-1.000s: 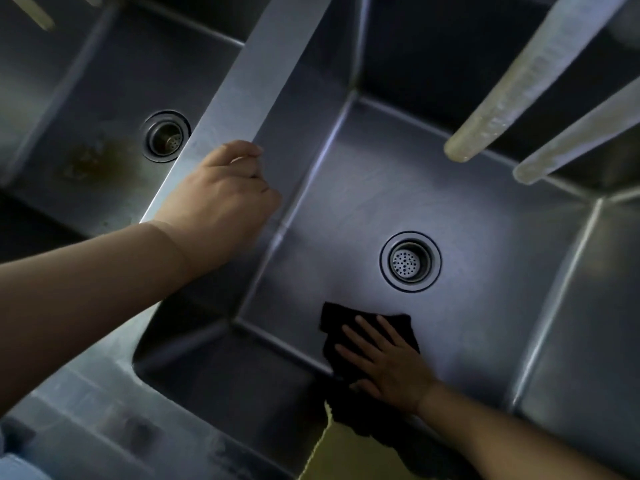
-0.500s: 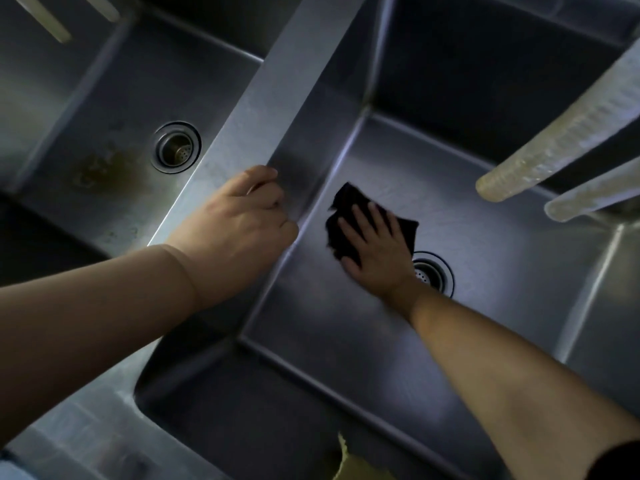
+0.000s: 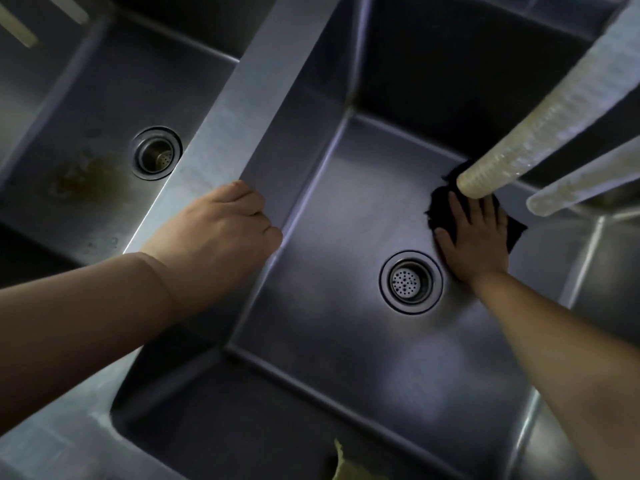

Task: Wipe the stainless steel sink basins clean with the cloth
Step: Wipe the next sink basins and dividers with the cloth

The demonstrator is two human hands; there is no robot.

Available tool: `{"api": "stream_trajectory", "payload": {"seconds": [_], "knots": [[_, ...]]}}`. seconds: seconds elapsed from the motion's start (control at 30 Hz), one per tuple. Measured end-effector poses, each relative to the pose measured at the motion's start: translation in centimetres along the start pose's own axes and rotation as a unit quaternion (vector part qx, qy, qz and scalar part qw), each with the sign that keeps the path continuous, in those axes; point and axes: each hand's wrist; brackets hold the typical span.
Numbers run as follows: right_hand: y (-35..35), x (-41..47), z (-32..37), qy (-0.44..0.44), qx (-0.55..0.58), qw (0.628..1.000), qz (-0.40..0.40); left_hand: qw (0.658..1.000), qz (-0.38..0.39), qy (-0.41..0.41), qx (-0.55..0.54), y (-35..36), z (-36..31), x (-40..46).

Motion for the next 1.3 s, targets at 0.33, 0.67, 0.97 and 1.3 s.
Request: {"api": "stream_trajectory", "payload": {"seconds": [0.33, 0.67, 0.97, 1.3], "knots": [[8.0, -14.9, 0.5, -0.026, -0.037, 0.999, 0.01, 1.0, 0.004, 0.004, -0.009, 0.0, 0.0, -0.1], [11.2, -16.6, 10.0, -0.346, -0.109, 0.931, 0.036, 1.0, 0.011, 0.001, 0.005, 0.0, 0.0, -0.1], [3.8, -1.2, 13.8, -0.273, -0.069, 0.959, 0.003, 1.0, 0.013, 0.0, -0.008, -0.4, -0.2, -0.1], [-1.2, 5.6, 4.5, -0.038, -0.001, 0.999, -0.019, 0.999, 0.037, -0.006, 0.026, -0.4, -0.2, 0.1]]}}
Point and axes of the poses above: each hand's wrist, its own x-axis towards the middle knuckle, its own y-axis out of the palm, z = x × y, and after that the axes turned 15 degrees about z, right-handed
